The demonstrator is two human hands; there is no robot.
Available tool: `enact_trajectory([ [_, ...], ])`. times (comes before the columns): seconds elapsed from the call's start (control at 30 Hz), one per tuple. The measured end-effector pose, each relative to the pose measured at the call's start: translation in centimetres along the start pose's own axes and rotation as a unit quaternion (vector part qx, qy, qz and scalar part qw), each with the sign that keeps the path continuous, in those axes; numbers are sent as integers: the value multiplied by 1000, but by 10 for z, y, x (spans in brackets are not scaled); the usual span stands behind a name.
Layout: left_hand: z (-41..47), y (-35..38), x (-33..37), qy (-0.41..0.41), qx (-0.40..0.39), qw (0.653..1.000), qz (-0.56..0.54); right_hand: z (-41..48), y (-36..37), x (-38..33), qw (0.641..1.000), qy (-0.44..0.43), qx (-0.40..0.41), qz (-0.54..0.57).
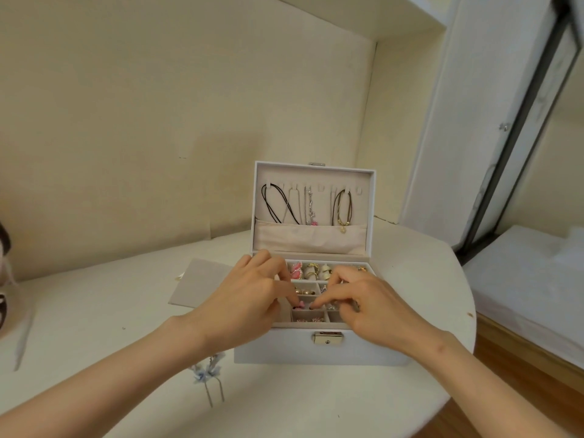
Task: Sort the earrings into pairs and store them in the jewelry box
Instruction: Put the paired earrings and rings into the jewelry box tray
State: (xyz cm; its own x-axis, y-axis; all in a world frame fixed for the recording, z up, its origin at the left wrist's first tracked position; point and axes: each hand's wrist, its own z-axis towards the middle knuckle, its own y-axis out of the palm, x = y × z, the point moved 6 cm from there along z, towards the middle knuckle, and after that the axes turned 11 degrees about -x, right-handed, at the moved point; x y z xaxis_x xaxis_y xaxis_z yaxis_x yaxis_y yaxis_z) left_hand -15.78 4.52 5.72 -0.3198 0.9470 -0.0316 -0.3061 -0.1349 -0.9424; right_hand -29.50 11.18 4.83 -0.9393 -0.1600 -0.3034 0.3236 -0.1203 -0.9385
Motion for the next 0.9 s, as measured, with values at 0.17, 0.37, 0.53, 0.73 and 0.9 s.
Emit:
enact_trajectory([
  [0.17, -23, -15, 6, 5, 44, 997, -65, -4, 0, -12, 999, -20, 39, 9],
  [0.37, -94, -14, 17, 4, 41, 995, -90, -31, 18, -41, 987, -99, 91, 90],
  [0.53, -135, 14, -7, -94, 8, 993, -66, -37, 70, -59, 985, -89, 18, 146],
  [0.73, -155, 26, -57, -253, 20, 961, -107, -6, 99, -80, 994, -53, -13, 95],
  [0.9, -139, 33, -58, -208, -29, 974, -90, 25, 109, -102, 998, -37, -49, 12],
])
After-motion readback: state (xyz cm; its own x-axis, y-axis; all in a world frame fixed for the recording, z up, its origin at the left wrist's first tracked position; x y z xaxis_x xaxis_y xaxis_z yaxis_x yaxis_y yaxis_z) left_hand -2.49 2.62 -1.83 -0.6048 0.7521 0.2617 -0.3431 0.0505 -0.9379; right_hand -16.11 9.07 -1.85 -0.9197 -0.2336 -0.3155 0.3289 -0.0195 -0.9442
